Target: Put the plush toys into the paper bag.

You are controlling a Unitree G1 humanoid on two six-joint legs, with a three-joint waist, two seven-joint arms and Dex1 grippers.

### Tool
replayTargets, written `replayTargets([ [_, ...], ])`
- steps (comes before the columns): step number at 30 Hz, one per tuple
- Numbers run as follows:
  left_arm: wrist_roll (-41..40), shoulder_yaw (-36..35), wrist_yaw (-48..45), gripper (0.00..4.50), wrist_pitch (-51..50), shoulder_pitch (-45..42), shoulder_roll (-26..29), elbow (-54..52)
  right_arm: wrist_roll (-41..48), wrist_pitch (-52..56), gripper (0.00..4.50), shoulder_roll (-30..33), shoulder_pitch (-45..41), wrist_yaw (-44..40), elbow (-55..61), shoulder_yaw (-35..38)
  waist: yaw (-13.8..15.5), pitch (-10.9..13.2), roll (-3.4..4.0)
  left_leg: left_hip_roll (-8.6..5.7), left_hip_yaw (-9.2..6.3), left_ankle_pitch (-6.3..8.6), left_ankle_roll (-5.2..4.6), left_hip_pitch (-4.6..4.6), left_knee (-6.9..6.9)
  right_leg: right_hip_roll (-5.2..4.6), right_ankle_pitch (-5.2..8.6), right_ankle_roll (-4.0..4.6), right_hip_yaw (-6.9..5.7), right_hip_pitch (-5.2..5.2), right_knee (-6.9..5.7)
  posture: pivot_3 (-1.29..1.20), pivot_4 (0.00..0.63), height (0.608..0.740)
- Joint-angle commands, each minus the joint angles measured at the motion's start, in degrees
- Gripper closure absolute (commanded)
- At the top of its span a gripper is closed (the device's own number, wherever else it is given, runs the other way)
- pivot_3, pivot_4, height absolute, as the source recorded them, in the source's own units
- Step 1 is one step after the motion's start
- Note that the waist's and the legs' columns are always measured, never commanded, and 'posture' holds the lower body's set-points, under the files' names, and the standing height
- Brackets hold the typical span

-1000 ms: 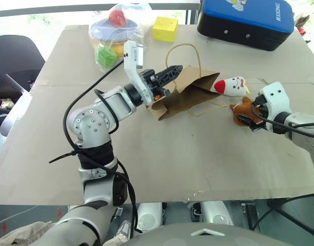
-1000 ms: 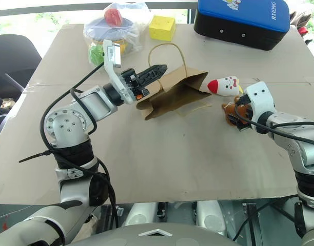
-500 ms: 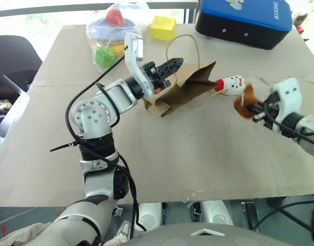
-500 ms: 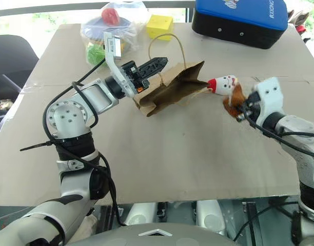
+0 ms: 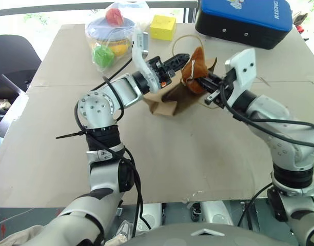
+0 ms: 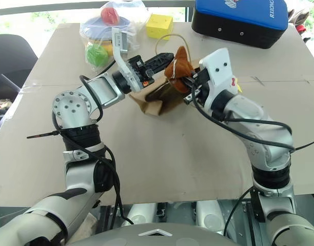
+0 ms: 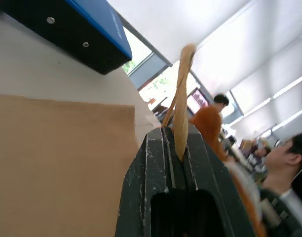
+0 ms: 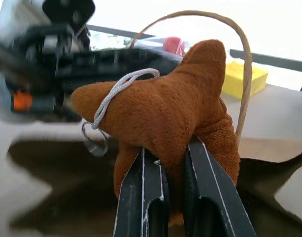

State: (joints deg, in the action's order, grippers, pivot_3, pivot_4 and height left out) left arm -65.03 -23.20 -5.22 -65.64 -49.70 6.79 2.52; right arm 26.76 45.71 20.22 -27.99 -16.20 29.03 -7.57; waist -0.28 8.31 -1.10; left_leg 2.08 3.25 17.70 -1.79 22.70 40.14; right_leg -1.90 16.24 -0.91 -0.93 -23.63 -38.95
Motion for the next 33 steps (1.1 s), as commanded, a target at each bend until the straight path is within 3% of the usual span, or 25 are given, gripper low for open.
replayTargets([
  [1,-4.5,-1.8,2.8,4.5,0.7,-1.4,-0.7,-1.6,-3.8,-4.7,4.49,0.3,1.0,-2.9,-2.4,-3.9,-0.3,0.0,0.0,0.0,0.0,0.0,0.0,0.0,0.0,0.0,0.0,0.0,0.0,0.0,-0.01,0.0,0.15,0.74],
  [6,-8.7,-2.3,7.1,4.5,0.2,0.1,-1.4,-2.6,-9.1,-11.8,4.49,-1.1,-1.9,-7.3,-11.8,-8.4,-0.4,0.0,0.0,0.0,-0.02,-0.01,0.01,-0.01,0.01,0.01,0.0,0.0,-0.02,0.0,-0.03,0.0,0.15,0.74],
  [12,-14.2,-1.1,10.6,4.5,-1.1,3.0,-0.9,-4.7,-11.5,-17.1,4.49,-4.3,-5.7,-9.9,-19.2,-8.2,-0.4,0.0,0.0,0.01,-0.05,-0.01,0.03,-0.02,0.01,0.01,0.0,0.0,-0.05,0.0,-0.03,0.0,0.15,0.74],
  [22,-19.2,2.3,9.2,4.5,-1.5,7.1,3.6,-5.7,-17.4,-36.3,4.49,-7.1,-12.3,-30.8,-39.1,-17.1,-0.7,0.0,0.01,0.0,-0.09,-0.04,0.06,-0.03,0.01,0.01,0.0,0.0,-0.11,0.01,-0.02,0.0,0.15,0.74],
  [23,-19.1,2.7,8.8,4.5,-1.5,7.8,4.4,-6.1,-18.1,-37.7,3.98,-7.3,-12.7,-32.1,-41.3,-17.5,-0.7,0.0,0.01,0.0,-0.09,-0.04,0.07,-0.03,0.01,0.01,0.0,0.0,-0.11,0.01,-0.02,0.0,0.15,0.74],
  [25,-17.6,3.9,5.5,4.5,-2.4,10.1,7.4,-8.4,-18.8,-40.0,3.58,-6.5,-12.3,-34.1,-42.1,-17.4,-0.6,0.0,0.01,0.0,-0.13,-0.04,0.07,-0.02,0.01,-0.02,0.0,0.0,-0.17,0.02,-0.02,0.0,0.15,0.74],
  [27,-16.6,4.8,2.3,4.5,-2.9,12.5,10.9,-10.2,-19.4,-41.6,2.8,-5.1,-10.8,-34.6,-40.0,-16.4,-0.7,0.0,0.02,-0.01,-0.2,-0.04,0.08,0.03,0.06,-0.05,0.0,0.0,-0.23,0.03,-0.02,0.0,0.15,0.74],
  [31,-10.6,7.8,-7.1,4.5,-1.2,16.8,18.8,-13.6,-19.9,-40.5,0.89,-0.4,-6.2,-35.3,-31.7,-14.5,-0.5,0.0,0.06,0.0,-0.35,-0.08,0.16,0.06,0.03,-0.05,0.0,0.01,-0.41,0.05,0.01,0.0,0.15,0.74],
  [33,-7.3,8.4,-10.8,4.5,0.8,18.2,21.7,-14.0,-19.4,-37.9,0.89,1.7,-3.5,-33.8,-26.1,-12.3,-0.4,0.1,0.07,-0.01,-0.39,-0.09,0.17,0.06,0.03,-0.06,0.0,0.01,-0.44,0.06,0.01,0.0,0.15,0.74],
])
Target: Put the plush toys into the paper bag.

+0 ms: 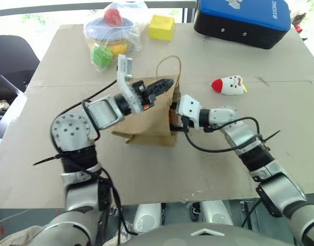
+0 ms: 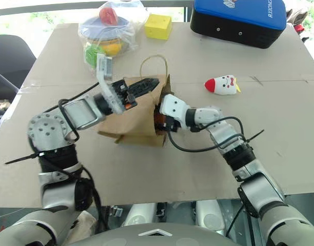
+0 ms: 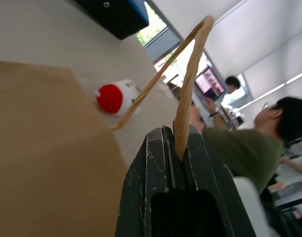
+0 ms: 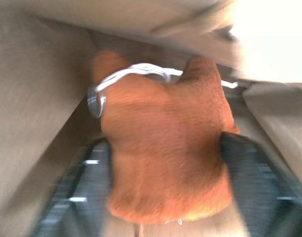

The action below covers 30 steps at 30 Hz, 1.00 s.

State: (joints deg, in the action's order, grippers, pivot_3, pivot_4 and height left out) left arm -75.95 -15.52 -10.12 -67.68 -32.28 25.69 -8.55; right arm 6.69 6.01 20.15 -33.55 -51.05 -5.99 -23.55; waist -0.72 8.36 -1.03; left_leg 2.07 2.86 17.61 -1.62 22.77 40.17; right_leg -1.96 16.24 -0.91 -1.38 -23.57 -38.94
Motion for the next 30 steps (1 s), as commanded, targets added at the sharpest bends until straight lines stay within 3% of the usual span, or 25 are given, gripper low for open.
replayTargets([
  [1,5.4,1.2,-8.0,4.5,4.1,1.3,4.1,-3.2,1.2,4.2,0.89,2.6,3.3,2.3,11.9,5.2,0.1,0.0,0.01,0.0,-0.01,-0.01,0.01,0.0,0.0,0.0,0.0,0.0,-0.02,0.0,-0.01,0.0,0.15,0.74],
  [9,12.7,2.7,-13.6,4.5,9.7,3.6,6.1,-5.4,5.2,19.7,0.89,6.5,8.2,7.6,31.5,13.0,0.2,0.0,0.07,0.0,-0.09,-0.04,0.07,0.0,-0.02,0.0,0.0,0.01,-0.07,0.01,-0.05,0.0,0.15,0.74],
  [11,17.1,3.6,-11.9,4.5,12.5,3.3,5.8,-6.7,4.2,34.2,0.89,6.2,3.2,16.0,31.8,20.1,0.2,0.0,0.07,0.0,-0.09,-0.04,0.07,0.0,-0.02,0.0,0.0,0.02,-0.07,0.01,-0.06,0.0,0.15,0.74],
  [13,19.3,4.1,-10.4,4.5,14.1,2.6,5.0,-8.2,3.3,40.6,0.36,9.2,0.3,17.8,29.9,22.9,0.3,0.1,0.1,0.0,-0.08,-0.04,0.07,0.02,-0.01,-0.02,-0.01,0.03,-0.06,0.01,-0.08,0.0,0.15,0.74],
  [15,20.6,4.7,-10.1,4.5,15.1,2.1,4.2,-9.5,0.8,43.6,0.07,11.1,-2.6,20.1,25.3,22.1,0.9,0.1,0.08,-0.14,-0.11,-0.03,0.04,0.04,-0.02,-0.16,-0.02,0.04,-0.11,0.01,-0.09,0.0,0.15,0.74],
  [18,21.6,5.3,-9.5,4.5,15.9,1.6,2.8,-10.8,-5.4,44.6,0.07,14.8,-7.6,20.8,13.6,15.2,0.8,0.1,0.08,-0.15,-0.11,-0.03,0.03,0.01,-0.05,-0.12,-0.01,0.05,-0.05,0.02,-0.06,0.0,0.15,0.74],
  [23,23.7,6.8,-8.9,4.5,17.2,1.9,-0.1,-12.5,-7.3,40.4,0.07,11.8,-17.5,19.4,-9.9,11.8,0.0,0.1,0.12,-0.15,-0.06,-0.04,0.02,0.05,-0.1,-0.06,-0.01,0.05,0.01,-0.02,-0.01,0.0,0.15,0.74],
  [28,24.6,6.9,-7.5,4.5,18.2,2.3,-2.6,-13.6,-8.2,31.3,0.07,8.3,-26.2,20.6,-34.4,12.9,-0.1,0.1,0.13,-0.12,-0.05,-0.04,0.02,0.06,-0.11,-0.04,-0.01,0.04,0.03,-0.04,0.02,0.0,0.15,0.74],
  [30,24.9,6.7,-7.3,4.5,18.5,2.6,-3.0,-13.9,-8.7,28.2,0.95,7.8,-28.3,20.3,-39.7,13.1,-0.1,0.1,0.13,-0.11,-0.05,-0.04,0.02,0.07,-0.12,-0.04,-0.01,0.04,0.01,-0.03,0.04,0.0,0.15,0.74],
])
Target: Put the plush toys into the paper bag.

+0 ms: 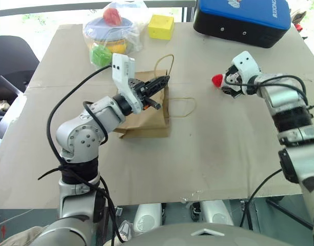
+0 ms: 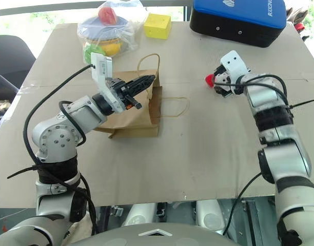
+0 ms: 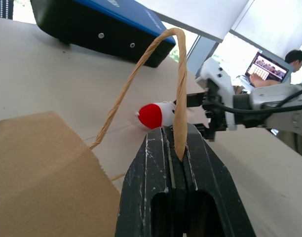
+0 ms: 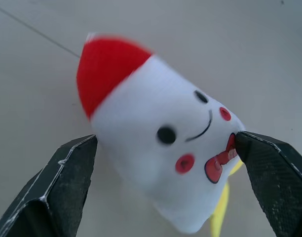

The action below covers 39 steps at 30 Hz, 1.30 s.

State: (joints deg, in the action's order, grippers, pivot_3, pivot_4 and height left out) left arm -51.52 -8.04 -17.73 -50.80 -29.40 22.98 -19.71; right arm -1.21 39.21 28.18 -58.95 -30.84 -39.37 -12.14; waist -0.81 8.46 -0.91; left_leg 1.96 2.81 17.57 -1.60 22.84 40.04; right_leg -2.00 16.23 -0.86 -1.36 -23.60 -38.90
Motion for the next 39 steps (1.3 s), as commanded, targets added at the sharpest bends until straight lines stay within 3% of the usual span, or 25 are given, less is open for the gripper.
replayTargets([
  [1,0.5,-0.9,0.4,4.5,1.7,-0.1,-0.4,-2.8,-1.1,-6.1,1.37,-0.3,-3.5,-0.5,-7.8,1.6,0.1,0.0,0.0,0.0,0.01,0.0,0.0,0.0,0.0,0.0,0.0,0.0,0.01,0.0,0.0,0.0,0.15,0.74],
  [4,0.4,-1.3,0.6,4.5,1.9,0.4,-0.7,-3.0,-1.7,-9.2,2.93,-0.2,-3.9,-1.8,-9.7,1.3,0.0,0.0,0.0,0.0,0.01,0.0,0.0,0.02,0.01,-0.01,0.0,0.0,0.01,0.0,-0.01,0.0,0.15,0.74],
  [8,-1.1,-2.4,0.2,4.5,1.8,0.8,-1.3,-2.0,-0.1,-15.4,4.45,0.9,0.4,-4.3,-1.3,3.2,0.1,0.0,0.01,0.04,0.0,0.0,0.01,0.01,0.01,0.0,0.0,0.0,0.0,0.0,-0.02,0.0,0.15,0.74],
  [11,-2.7,-3.8,-2.3,4.5,4.3,0.7,-2.6,-1.3,-0.3,-23.4,4.45,3.2,6.4,-7.3,11.9,3.0,0.1,0.0,0.01,0.05,-0.01,0.0,0.01,0.03,0.01,-0.01,0.0,-0.01,-0.01,0.0,-0.01,0.0,0.15,0.74],
  [13,-5.4,-5.6,-3.6,4.5,4.0,0.1,-2.9,0.0,1.9,-22.5,4.45,3.3,10.7,-9.5,24.4,3.4,0.2,0.0,0.02,0.06,-0.03,0.0,0.01,0.06,0.01,-0.01,0.0,-0.02,-0.04,-0.01,0.01,0.0,0.15,0.74],
  [16,-13.8,-9.8,-3.2,4.5,2.8,-2.4,-4.7,2.4,-0.2,-23.8,4.45,5.1,17.7,-11.5,39.4,0.5,0.1,0.0,0.04,0.12,-0.03,-0.01,0.02,0.04,0.05,0.04,0.0,-0.02,-0.03,-0.02,-0.04,0.0,0.15,0.74],
  [21,-17.7,-10.1,-4.3,4.5,0.6,-4.4,-2.8,5.0,-4.6,-25.1,4.45,6.6,23.2,-12.5,49.6,-3.3,0.4,0.0,0.03,0.1,-0.06,-0.01,0.03,0.02,0.08,0.01,0.0,-0.02,-0.11,0.03,-0.05,0.0,0.15,0.74],
  [31,-18.5,-5.6,-6.7,4.5,-1.7,-6.2,-2.3,6.3,-13.7,-36.4,4.45,3.0,18.8,-13.4,45.9,-12.5,0.1,0.0,0.03,0.09,-0.08,-0.01,0.03,0.01,0.12,0.04,0.0,-0.02,-0.13,0.03,-0.03,0.0,0.15,0.74],
  [36,-16.2,-3.2,-8.4,4.5,-0.8,-4.2,-2.1,5.2,-17.5,-48.2,4.45,0.7,13.5,-14.5,38.9,-17.2,0.0,0.0,0.03,0.09,-0.08,-0.01,0.04,-0.01,0.12,0.04,0.0,-0.01,-0.14,0.04,-0.04,0.0,0.15,0.74],
  [39,-11.9,0.0,-12.7,4.5,1.2,-0.8,-0.6,1.8,-15.6,-55.5,4.45,-4.4,10.4,-16.9,33.3,-20.5,-0.4,0.0,0.03,0.1,-0.07,-0.02,0.04,-0.03,0.11,0.07,0.0,-0.01,-0.12,0.04,-0.02,0.0,0.15,0.74],
])
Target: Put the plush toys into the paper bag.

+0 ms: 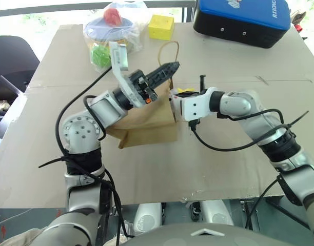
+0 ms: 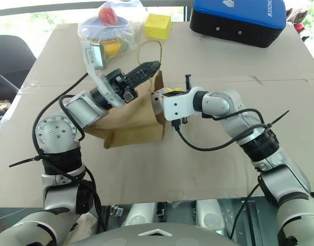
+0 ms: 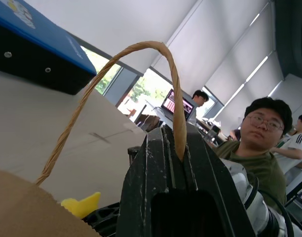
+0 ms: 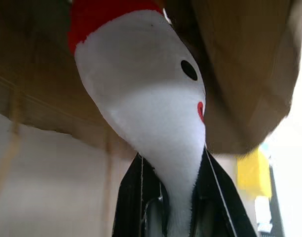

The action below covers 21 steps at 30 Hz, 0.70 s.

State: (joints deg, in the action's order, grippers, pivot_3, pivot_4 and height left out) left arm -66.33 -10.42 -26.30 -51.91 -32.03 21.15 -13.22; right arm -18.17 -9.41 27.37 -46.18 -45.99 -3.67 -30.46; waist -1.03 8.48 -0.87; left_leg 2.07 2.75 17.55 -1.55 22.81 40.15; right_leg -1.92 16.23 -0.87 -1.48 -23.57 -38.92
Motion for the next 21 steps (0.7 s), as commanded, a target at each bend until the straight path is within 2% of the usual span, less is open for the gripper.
replayTargets([
  [1,4.5,3.0,-6.5,4.5,4.3,3.4,1.4,-5.9,1.2,-9.1,3.78,-4.4,-2.8,-1.5,-3.9,-2.5,-0.3,0.0,0.0,0.01,0.0,0.0,0.0,-0.01,-0.02,0.01,0.0,0.0,0.0,0.0,0.0,0.0,0.15,0.74],
  [2,5.8,3.5,-8.3,4.5,5.6,4.6,1.9,-6.6,0.8,-10.6,3.58,-4.9,-3.0,-0.7,-4.9,-2.1,-0.3,0.0,0.02,0.03,0.0,-0.01,0.01,-0.01,-0.04,0.03,0.0,0.0,-0.01,0.0,0.02,0.0,0.15,0.74],
  [5,10.7,5.5,-13.7,4.5,9.4,7.9,4.3,-7.6,-0.2,-13.8,2.18,-5.6,-2.8,1.8,-7.3,-0.6,0.3,0.0,0.02,0.02,-0.02,-0.01,0.02,0.02,-0.03,-0.02,0.0,0.01,-0.05,0.0,0.02,0.0,0.15,0.74],
  [6,11.9,5.8,-15.5,4.5,10.7,9.2,5.0,-7.6,0.6,-13.4,1.58,-5.7,-2.0,1.4,-7.7,-0.2,0.3,0.0,0.02,0.0,-0.01,-0.01,0.02,0.02,-0.01,-0.04,0.0,0.01,-0.06,0.01,0.02,0.0,0.15,0.74],
  [9,14.9,6.1,-19.3,4.5,13.9,12.4,6.5,-6.7,2.6,-11.5,0.18,-5.4,1.7,0.6,-7.5,0.8,0.4,0.0,0.01,-0.01,0.0,-0.01,0.01,-0.01,0.03,-0.07,0.0,0.01,-0.05,0.06,0.0,0.0,0.15,0.74],
  [11,16.2,6.3,-20.5,4.5,15.3,13.2,6.8,-6.4,3.4,-10.3,0.08,-5.4,3.2,-0.1,-6.7,1.5,0.4,0.0,0.03,-0.01,-0.01,-0.01,0.01,-0.01,0.02,-0.06,0.0,0.01,-0.06,0.06,0.0,0.0,0.15,0.74],
  [15,17.7,5.2,-24.8,4.5,17.5,16.1,8.9,-5.7,8.0,1.2,0.08,-2.2,9.6,-4.2,2.3,5.5,0.3,0.0,0.05,0.02,-0.01,-0.01,0.01,-0.01,0.0,-0.04,0.01,0.01,-0.05,0.04,-0.02,0.0,0.15,0.74],
  [21,18.6,4.5,-26.2,4.5,20.0,16.9,9.0,-5.1,12.6,19.3,0.08,0.9,13.1,-5.7,14.4,12.0,0.4,0.0,0.05,0.01,-0.05,0.02,-0.02,0.0,-0.02,-0.06,0.0,0.02,-0.06,0.04,-0.07,0.0,0.15,0.74],
])
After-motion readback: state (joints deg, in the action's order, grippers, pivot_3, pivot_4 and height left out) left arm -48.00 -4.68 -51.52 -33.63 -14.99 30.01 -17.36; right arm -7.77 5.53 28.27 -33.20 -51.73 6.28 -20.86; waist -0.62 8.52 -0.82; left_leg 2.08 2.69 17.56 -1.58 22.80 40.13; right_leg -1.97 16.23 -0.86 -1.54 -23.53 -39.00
